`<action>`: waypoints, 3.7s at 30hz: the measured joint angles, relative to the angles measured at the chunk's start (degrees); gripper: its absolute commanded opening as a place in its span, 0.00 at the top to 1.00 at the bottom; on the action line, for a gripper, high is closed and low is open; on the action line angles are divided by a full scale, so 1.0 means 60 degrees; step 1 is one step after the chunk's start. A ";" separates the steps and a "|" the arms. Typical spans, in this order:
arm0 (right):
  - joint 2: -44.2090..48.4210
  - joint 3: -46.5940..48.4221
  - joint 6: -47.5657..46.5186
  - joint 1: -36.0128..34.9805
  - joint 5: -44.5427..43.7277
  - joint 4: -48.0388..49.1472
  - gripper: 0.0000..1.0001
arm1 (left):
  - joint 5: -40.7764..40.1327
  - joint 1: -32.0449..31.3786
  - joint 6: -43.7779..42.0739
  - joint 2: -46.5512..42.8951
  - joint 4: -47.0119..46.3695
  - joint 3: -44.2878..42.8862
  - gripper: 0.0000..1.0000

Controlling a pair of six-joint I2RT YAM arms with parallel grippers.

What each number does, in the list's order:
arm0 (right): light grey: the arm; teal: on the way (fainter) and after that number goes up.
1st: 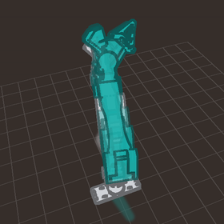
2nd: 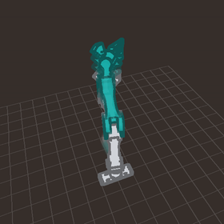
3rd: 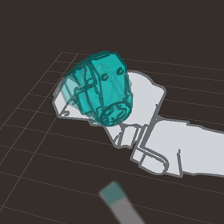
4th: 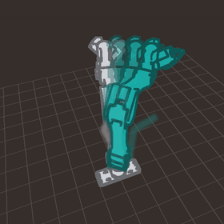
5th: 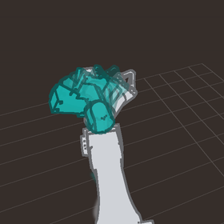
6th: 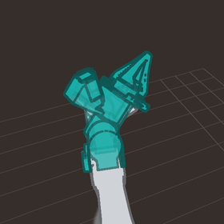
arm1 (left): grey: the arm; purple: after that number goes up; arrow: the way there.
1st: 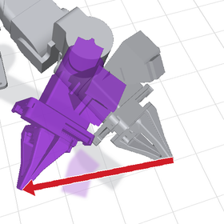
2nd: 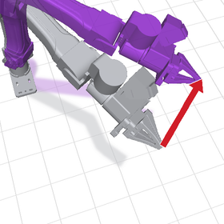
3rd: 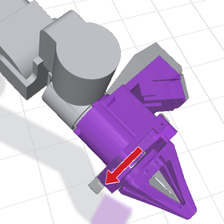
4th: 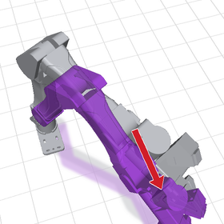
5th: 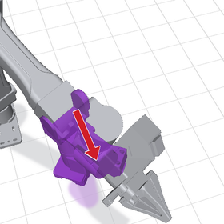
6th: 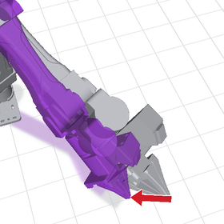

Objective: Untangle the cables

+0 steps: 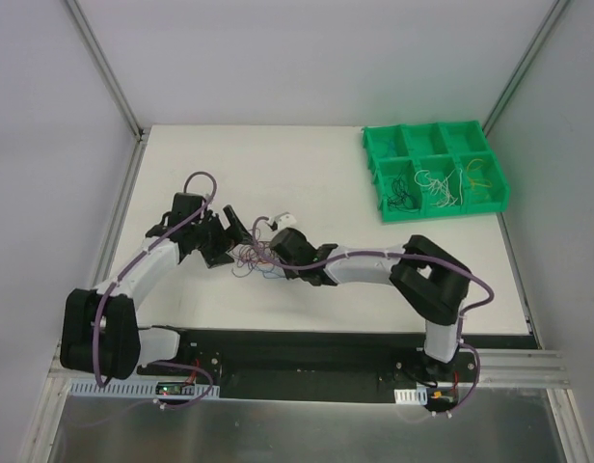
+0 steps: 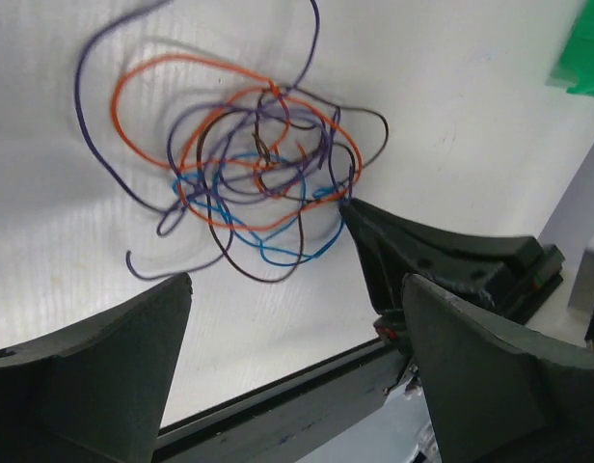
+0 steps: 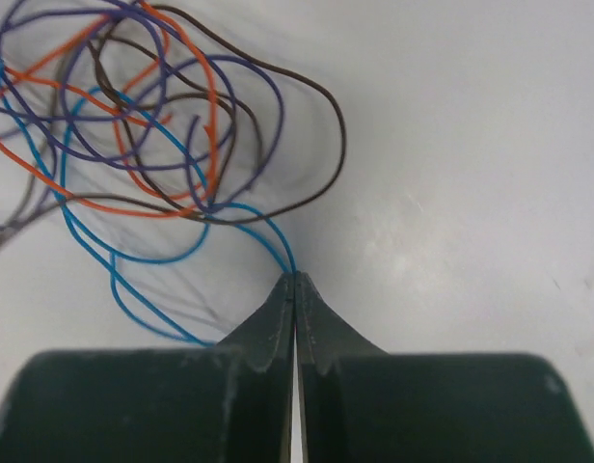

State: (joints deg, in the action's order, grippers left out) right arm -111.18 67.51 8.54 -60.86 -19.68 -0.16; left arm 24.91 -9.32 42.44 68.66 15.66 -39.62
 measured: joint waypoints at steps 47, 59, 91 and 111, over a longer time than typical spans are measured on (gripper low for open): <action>0.2517 -0.3191 -0.1104 0.2492 0.5399 0.1647 0.36 | -0.0058 -0.2379 -0.1967 0.2084 0.1107 -0.3049 1.00; 0.2200 -0.3472 -0.0933 0.1038 0.3588 0.2841 0.34 | 0.0514 -0.2375 -0.1392 0.0947 0.1235 -0.3424 1.00; 0.3224 -0.5133 -0.0608 0.1082 0.4364 0.6098 0.99 | 0.0561 -0.2302 -0.0510 0.0197 0.1388 -0.4167 1.00; 0.5475 -0.5657 -0.0867 0.1086 0.3024 0.4284 0.93 | -0.3311 -0.1013 -0.1599 -0.2160 0.2707 -0.4765 1.00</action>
State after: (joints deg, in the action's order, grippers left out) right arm -78.32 33.56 3.33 -54.35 -1.54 25.54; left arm 5.04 -15.40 32.84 55.70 31.90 -68.20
